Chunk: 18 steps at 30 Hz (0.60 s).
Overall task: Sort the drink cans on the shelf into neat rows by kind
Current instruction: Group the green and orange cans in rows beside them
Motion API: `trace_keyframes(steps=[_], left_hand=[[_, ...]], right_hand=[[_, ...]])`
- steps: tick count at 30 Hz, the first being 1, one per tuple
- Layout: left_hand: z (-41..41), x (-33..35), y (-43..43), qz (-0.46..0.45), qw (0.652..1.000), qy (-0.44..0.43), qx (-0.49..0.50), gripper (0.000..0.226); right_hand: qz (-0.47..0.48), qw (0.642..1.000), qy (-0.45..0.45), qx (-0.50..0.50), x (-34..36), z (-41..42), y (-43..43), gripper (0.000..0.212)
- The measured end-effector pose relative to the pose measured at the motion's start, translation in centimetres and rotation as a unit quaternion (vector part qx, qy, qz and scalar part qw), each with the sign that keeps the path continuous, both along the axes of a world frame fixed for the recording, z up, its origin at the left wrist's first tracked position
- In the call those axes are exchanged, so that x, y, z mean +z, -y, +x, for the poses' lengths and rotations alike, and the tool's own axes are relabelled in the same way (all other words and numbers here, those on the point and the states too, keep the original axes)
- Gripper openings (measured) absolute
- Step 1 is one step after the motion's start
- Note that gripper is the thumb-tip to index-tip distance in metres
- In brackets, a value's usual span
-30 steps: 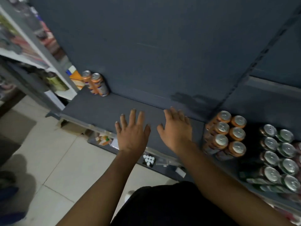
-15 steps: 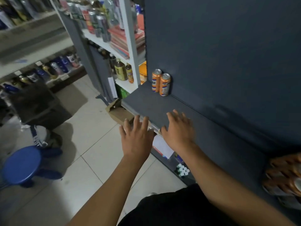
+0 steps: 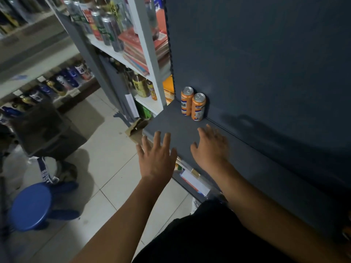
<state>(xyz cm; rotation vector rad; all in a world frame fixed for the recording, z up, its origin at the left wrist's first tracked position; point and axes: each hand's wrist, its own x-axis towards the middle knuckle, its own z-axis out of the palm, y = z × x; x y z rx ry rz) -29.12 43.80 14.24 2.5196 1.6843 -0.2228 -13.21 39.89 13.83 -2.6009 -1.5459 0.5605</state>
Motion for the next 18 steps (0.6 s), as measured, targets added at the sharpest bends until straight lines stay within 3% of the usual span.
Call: trace_keyframes(steps=[10,18], left_hand=[[5.5,-1.1,-9.1,-0.010,1.000,-0.008,-0.022,0.059],[8.7,-3.5,-17.5,-0.036,0.994,-0.009,-0.100,0.060]], right_hand=[[-0.011,0.999,-0.012,-0.042,-1.4,5.4,-7.1,0.057],[-0.032,0.986,-0.045,-0.154,-3.1,7.5,-12.1,0.053]])
